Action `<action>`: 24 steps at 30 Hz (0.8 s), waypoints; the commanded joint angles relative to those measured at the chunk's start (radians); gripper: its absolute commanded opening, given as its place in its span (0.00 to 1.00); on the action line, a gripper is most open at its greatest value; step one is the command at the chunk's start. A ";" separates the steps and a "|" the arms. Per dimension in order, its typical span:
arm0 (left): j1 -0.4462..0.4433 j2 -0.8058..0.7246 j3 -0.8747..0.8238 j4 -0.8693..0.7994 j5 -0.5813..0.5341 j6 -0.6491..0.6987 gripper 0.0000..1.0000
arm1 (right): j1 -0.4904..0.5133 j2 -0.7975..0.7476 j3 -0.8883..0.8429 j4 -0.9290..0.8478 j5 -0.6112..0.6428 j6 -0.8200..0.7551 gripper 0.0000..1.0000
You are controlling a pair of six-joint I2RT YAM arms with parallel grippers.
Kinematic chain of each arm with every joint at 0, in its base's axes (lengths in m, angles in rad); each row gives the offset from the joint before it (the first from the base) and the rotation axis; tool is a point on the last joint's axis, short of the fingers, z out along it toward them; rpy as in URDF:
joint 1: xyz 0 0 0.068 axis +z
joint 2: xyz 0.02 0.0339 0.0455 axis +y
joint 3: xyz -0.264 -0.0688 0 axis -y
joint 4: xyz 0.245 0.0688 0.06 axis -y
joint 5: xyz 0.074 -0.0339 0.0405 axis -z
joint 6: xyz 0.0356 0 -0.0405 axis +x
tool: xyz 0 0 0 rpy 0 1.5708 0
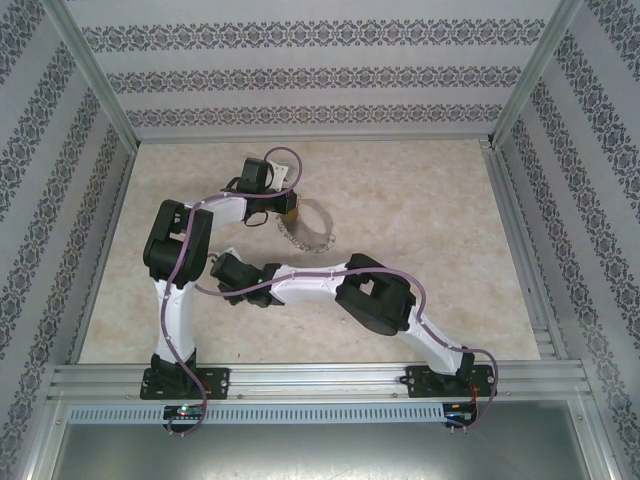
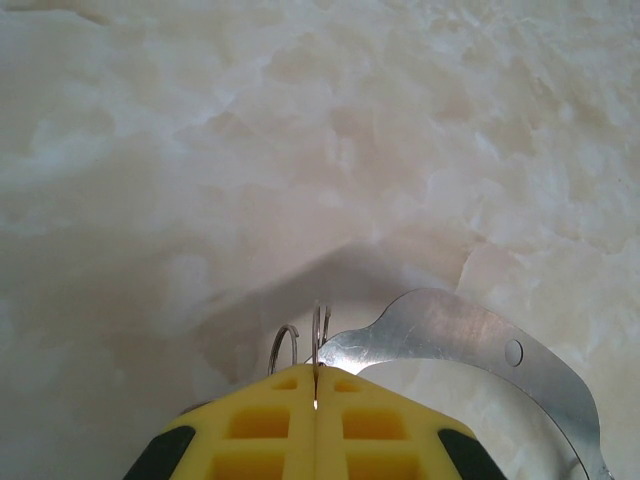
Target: Put the keys on the keyring
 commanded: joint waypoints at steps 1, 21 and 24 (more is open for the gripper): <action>0.012 0.012 0.028 -0.011 0.029 -0.014 0.00 | 0.006 0.012 -0.008 -0.078 0.063 -0.007 0.11; 0.013 -0.013 0.009 0.003 0.050 -0.026 0.00 | -0.060 -0.380 -0.518 0.024 0.051 0.118 0.00; 0.012 -0.014 0.011 0.005 0.054 -0.025 0.00 | -0.087 -0.418 -0.574 0.179 -0.125 0.036 0.23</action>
